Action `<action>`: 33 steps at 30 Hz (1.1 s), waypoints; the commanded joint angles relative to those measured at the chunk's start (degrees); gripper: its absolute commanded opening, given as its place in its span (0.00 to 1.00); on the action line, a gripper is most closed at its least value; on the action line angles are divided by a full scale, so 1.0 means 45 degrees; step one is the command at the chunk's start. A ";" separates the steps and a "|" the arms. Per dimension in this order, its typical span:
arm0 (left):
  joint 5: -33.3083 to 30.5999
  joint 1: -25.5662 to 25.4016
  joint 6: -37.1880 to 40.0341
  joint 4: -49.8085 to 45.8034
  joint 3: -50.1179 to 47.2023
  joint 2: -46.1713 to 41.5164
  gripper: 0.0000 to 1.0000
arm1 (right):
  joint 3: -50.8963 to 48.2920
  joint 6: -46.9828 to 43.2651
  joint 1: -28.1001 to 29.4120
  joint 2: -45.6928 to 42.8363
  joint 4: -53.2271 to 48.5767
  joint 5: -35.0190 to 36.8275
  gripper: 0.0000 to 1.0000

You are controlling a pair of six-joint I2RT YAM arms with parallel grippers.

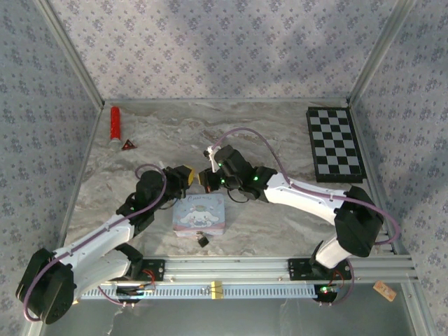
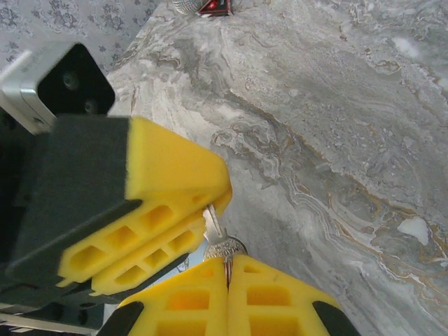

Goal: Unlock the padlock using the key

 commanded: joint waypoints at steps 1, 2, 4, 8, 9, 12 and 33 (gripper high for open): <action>0.0307 0.0039 0.0120 -0.0057 0.0598 0.0129 0.00 | 0.0293 -0.0286 0.0120 -0.0282 -0.0145 0.0108 0.00; 0.0339 0.0059 0.0152 -0.0187 0.0654 0.0131 0.00 | 0.0276 -0.0286 0.0120 -0.0284 -0.0178 0.0161 0.00; 0.0333 0.0096 0.0223 -0.0234 0.0679 0.0134 0.00 | 0.0289 -0.0250 0.0125 -0.0333 -0.0266 0.0295 0.00; 0.0189 0.0216 0.0718 -0.0734 0.0790 -0.0043 0.00 | 0.0197 -0.0098 0.0034 -0.0729 -0.0632 0.0805 0.19; 0.0084 0.0247 0.1029 -0.1024 0.0904 -0.0148 0.00 | 0.0078 0.0035 -0.0036 -0.0921 -0.0723 0.0999 0.29; -0.0458 0.0255 0.2417 -0.2003 0.1437 -0.0428 0.00 | -0.0808 0.0866 -0.0497 -0.1909 -0.0327 0.1199 0.54; -0.1865 -0.1448 1.4205 -0.0549 0.4687 0.0314 0.00 | -0.8745 0.6395 -0.1281 -0.4593 1.4074 0.1172 0.69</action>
